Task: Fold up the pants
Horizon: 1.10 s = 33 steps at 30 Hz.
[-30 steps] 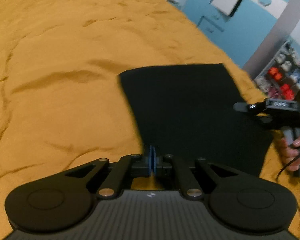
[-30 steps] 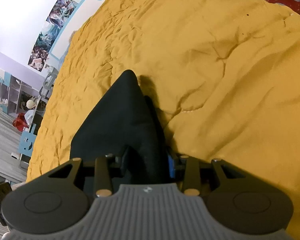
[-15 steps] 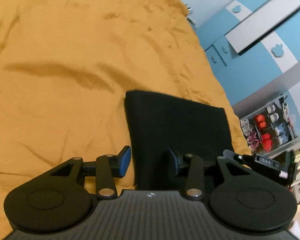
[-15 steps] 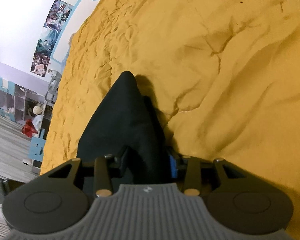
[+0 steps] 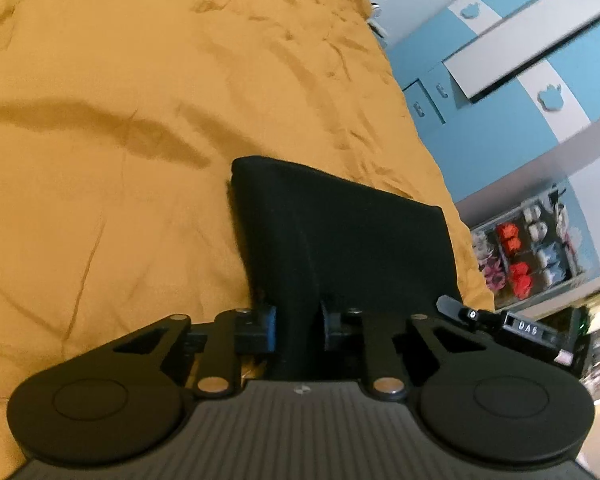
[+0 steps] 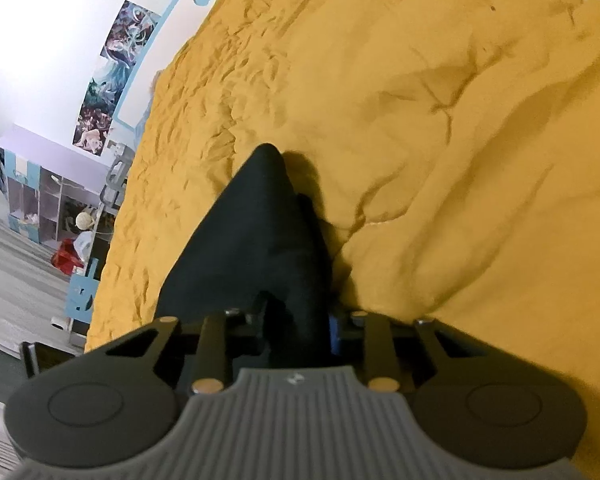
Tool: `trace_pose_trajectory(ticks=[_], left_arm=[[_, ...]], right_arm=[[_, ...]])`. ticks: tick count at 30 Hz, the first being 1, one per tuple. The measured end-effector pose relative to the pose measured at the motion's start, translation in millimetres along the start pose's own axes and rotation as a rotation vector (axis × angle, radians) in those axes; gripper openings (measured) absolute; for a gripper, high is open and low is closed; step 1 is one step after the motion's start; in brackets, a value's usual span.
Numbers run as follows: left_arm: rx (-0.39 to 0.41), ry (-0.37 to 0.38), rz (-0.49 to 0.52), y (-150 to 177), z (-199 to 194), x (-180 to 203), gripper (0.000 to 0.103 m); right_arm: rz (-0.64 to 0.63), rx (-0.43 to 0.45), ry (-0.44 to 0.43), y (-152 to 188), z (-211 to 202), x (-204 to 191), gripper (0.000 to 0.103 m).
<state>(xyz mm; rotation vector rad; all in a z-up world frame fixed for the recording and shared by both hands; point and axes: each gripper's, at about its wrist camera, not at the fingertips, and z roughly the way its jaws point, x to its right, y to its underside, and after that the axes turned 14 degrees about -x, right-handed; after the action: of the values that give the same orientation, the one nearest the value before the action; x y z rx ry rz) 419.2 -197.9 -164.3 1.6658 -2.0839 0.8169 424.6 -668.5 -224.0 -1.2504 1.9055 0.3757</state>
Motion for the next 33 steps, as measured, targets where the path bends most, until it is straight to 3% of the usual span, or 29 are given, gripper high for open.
trace_pose_trajectory(ticks=[9, 16, 25, 33], left_arm=[[0.065, -0.038, 0.095, 8.0, -46.7, 40.0, 0.018], [0.092, -0.076, 0.174, 34.3, -106.9, 68.9, 0.018], [0.169, -0.124, 0.211, 102.4, -205.9, 78.3, 0.018], [0.202, -0.182, 0.196, 160.7, -268.9, 52.3, 0.019]], right_arm=[[-0.078, 0.065, 0.033, 17.4, -35.5, -47.3, 0.012], [-0.142, 0.082, 0.028, 54.6, -77.2, -103.5, 0.012], [-0.215, 0.077, -0.034, 137.6, -113.8, -182.2, 0.012], [-0.239, 0.037, -0.098, 221.9, -107.5, -236.9, 0.012]])
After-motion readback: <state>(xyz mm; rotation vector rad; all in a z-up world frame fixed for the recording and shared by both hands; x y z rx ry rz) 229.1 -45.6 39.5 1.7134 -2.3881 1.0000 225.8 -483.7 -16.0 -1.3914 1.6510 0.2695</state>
